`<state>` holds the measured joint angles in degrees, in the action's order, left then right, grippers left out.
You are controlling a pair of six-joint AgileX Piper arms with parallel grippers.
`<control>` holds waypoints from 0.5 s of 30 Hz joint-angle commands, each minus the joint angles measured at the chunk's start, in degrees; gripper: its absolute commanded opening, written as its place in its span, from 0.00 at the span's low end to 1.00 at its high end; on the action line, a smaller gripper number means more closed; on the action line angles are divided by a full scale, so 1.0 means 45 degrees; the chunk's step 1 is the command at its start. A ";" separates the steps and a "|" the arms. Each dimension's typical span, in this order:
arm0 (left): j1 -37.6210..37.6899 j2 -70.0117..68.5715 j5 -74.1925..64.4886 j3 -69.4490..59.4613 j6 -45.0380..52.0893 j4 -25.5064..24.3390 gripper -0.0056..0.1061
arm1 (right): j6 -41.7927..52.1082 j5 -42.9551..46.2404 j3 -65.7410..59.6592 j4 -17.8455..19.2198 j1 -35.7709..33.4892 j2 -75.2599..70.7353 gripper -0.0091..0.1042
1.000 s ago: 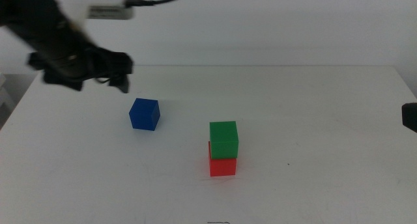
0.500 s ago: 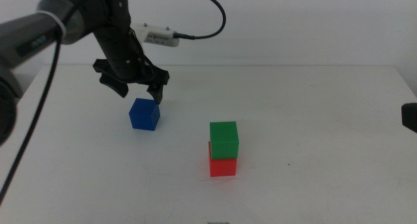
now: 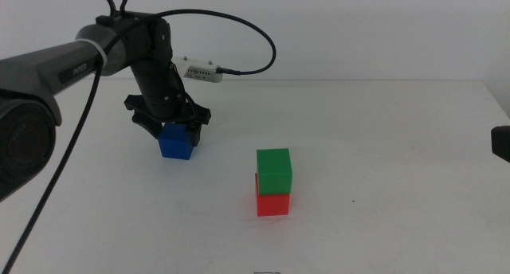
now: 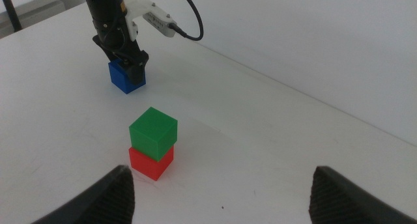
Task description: Stack red cubes first, then green, then blue cubes in a specific spot.
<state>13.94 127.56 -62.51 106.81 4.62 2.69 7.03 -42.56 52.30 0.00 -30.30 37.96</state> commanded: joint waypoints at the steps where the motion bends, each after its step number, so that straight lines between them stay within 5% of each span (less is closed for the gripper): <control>1: 0.0030 -0.0828 0.0202 0.0407 -0.0306 0.0065 0.70 | 0.0087 0.0936 0.0341 0.0193 0.0101 0.0035 0.86; 10: 0.0030 -0.0928 -0.0125 0.0422 -0.0955 -0.0372 0.03 | 0.0087 0.0936 0.0341 0.0193 0.0101 0.0035 0.86; 15: 0.0109 -0.2299 -0.0671 0.0100 -0.1620 -0.0390 0.04 | 0.0087 0.0936 0.0341 0.0193 0.0101 0.0035 0.86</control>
<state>14.00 123.96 -65.46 106.09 -0.55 0.78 6.97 -42.56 52.30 0.00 -30.30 37.96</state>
